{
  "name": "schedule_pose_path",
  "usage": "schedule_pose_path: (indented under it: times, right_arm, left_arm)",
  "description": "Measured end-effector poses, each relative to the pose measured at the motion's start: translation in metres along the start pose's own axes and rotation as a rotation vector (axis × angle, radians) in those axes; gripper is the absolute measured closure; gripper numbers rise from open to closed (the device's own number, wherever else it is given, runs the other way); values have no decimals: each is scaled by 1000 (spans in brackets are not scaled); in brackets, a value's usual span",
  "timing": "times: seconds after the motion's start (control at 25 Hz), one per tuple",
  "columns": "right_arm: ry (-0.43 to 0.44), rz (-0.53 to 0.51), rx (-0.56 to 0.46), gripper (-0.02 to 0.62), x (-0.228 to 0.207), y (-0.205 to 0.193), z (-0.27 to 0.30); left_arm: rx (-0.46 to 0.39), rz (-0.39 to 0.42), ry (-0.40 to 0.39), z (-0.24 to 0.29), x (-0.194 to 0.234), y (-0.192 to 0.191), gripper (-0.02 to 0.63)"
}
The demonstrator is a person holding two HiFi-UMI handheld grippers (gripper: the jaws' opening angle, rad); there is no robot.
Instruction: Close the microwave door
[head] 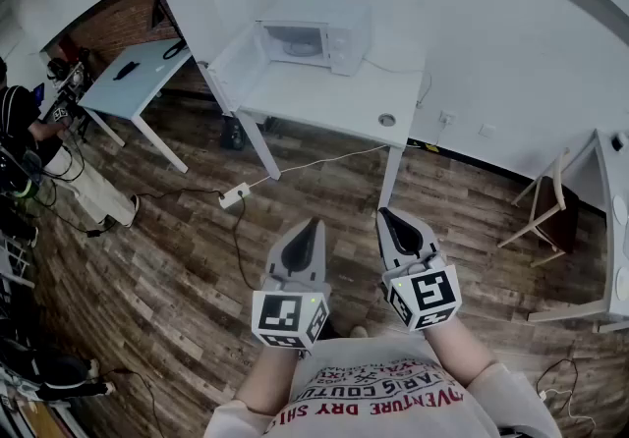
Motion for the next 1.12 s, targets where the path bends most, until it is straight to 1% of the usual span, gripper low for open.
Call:
schedule_pose_path:
  times: [0.12, 0.48, 0.64, 0.8, 0.96, 1.12]
  right_arm:
    - [-4, 9, 16, 583, -1, -2, 1]
    - [-9, 35, 24, 583, 6, -6, 7]
    - [-40, 64, 19, 583, 4, -6, 10]
    - [-38, 72, 47, 583, 0, -14, 19]
    - [-39, 83, 72, 583, -8, -19, 45]
    - [-50, 79, 83, 583, -15, -23, 89]
  left_arm:
    - [13, -22, -8, -2, 2, -1, 604]
    - [18, -27, -3, -7, 14, -3, 604]
    - [30, -46, -19, -1, 20, -7, 604]
    - [42, -64, -30, 10, 26, -13, 604]
    - [50, -81, -46, 30, 43, -18, 604]
    - [57, -109, -56, 62, 77, -25, 604]
Point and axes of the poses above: the fingertips, and each gripper's own axes: z forward along the fingers, x to its left, y out of its top, the point moved 6 cm from there along -z, backward along the fingers, and after that the axes turned 3 degrees about x, right-handed, at the moved point
